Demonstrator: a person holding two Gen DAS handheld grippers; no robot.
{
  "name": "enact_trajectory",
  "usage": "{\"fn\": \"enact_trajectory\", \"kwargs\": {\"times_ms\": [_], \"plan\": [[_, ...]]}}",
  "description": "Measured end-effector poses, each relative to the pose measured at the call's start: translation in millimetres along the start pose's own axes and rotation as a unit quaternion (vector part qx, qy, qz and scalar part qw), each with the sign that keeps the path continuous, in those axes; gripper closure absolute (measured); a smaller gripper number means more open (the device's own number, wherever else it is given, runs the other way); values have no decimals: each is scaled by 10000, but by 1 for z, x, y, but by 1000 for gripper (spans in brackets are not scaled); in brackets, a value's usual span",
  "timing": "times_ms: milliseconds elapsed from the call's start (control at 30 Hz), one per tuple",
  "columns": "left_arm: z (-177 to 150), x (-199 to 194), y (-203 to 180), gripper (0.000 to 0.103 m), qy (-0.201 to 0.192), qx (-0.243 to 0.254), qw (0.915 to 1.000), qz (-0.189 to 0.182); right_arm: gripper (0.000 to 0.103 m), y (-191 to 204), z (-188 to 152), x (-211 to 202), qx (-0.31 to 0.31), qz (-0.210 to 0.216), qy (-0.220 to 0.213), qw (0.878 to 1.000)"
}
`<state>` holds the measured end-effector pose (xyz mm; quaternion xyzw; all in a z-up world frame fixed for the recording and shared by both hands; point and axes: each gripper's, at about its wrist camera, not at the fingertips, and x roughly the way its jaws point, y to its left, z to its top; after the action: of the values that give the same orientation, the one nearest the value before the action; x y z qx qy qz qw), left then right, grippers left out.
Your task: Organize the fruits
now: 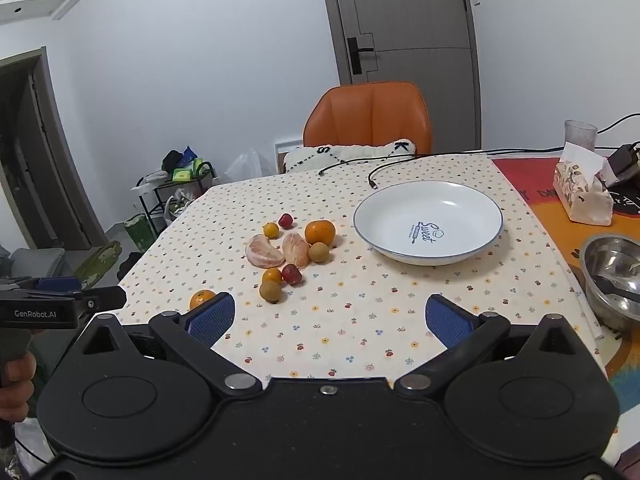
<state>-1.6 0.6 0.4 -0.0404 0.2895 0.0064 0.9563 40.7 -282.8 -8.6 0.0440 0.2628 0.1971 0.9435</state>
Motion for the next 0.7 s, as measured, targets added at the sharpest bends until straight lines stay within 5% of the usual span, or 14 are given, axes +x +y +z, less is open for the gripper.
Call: {"fn": "enact_trajectory", "kwargs": {"times_ms": [700], "plan": [[-3,4,2,0,21,2,10000,50,0,0,-1,2,-49,-18,39,10000]]}}
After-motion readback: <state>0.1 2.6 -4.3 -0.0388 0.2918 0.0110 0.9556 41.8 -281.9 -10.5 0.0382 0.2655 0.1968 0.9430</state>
